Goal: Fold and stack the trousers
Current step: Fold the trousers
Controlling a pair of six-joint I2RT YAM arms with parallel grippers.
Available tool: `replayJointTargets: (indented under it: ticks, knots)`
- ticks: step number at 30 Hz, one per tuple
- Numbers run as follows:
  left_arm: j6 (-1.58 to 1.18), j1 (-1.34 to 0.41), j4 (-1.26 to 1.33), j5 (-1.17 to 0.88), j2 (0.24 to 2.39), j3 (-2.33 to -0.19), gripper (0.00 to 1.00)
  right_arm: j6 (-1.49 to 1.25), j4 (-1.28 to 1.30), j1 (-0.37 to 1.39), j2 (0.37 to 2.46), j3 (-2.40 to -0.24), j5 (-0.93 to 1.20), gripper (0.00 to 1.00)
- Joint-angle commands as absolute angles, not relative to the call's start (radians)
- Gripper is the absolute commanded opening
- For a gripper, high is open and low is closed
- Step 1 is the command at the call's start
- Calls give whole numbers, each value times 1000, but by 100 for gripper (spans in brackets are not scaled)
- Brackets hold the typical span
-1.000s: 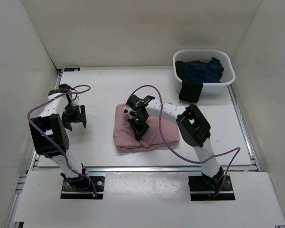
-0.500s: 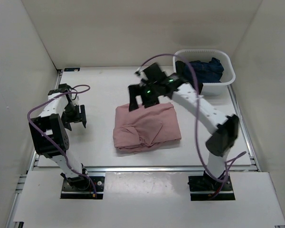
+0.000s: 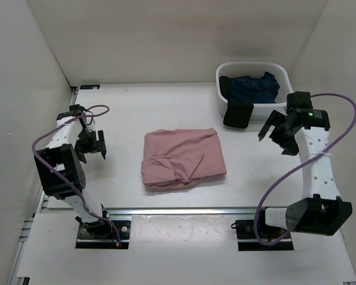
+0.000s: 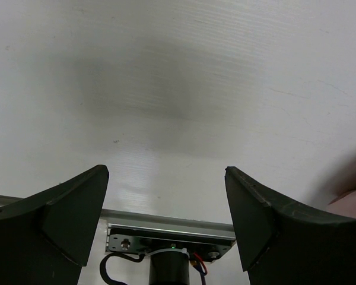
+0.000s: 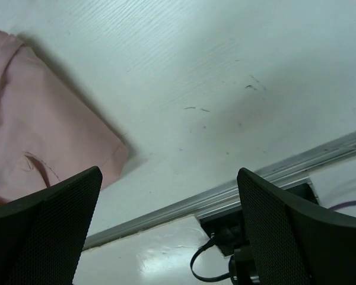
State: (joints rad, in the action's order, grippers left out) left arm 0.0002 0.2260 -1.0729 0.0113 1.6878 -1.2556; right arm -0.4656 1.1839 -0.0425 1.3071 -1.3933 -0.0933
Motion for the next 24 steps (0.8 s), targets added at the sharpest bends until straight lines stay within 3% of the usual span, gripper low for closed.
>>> replayJointTargets:
  ticks: [1, 24]
  knots:
    - [0, 230, -1065, 26, 1612, -1281, 91, -420, 1252, -75, 1253, -1488, -199, 99]
    - [0, 230, -1029, 97, 1503, -1261, 95, -354, 1298, -98, 1226, -1539, -248, 99]
